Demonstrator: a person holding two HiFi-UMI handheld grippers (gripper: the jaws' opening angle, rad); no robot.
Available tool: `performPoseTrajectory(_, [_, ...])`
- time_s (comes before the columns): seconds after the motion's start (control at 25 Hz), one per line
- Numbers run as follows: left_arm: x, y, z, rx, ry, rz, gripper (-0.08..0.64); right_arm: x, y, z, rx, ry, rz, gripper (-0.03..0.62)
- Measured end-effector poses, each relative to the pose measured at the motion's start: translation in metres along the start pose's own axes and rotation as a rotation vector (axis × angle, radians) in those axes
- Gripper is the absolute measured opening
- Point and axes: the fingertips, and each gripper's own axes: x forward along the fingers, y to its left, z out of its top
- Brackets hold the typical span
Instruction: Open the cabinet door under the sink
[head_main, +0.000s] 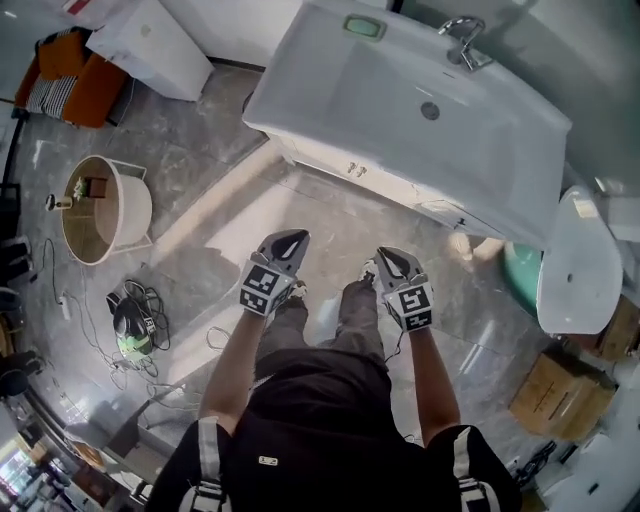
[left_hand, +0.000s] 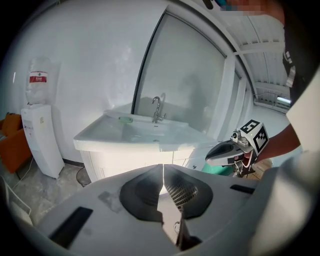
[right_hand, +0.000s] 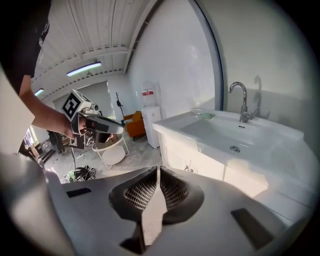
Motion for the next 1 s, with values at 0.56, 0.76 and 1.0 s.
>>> performPoseTrajectory(0.56, [0.168,0.038,-0.09,-0.053,-0.028,0.117,0.017,0.104,-0.048,-0.09,0.019,0.039,0.076,0.074])
performPoseTrajectory(0.76, [0.222,0.064,-0.115,-0.082,-0.069,0.19,0.017,0.121,-0.046,-0.139,0.029,0.083,0.121,0.074])
performPoseTrajectory(1.0, [0.282,0.088,-0.145,-0.051,-0.058,0.266,0.02,0.131,-0.06,-0.184,0.033,0.15,0.165,0.074])
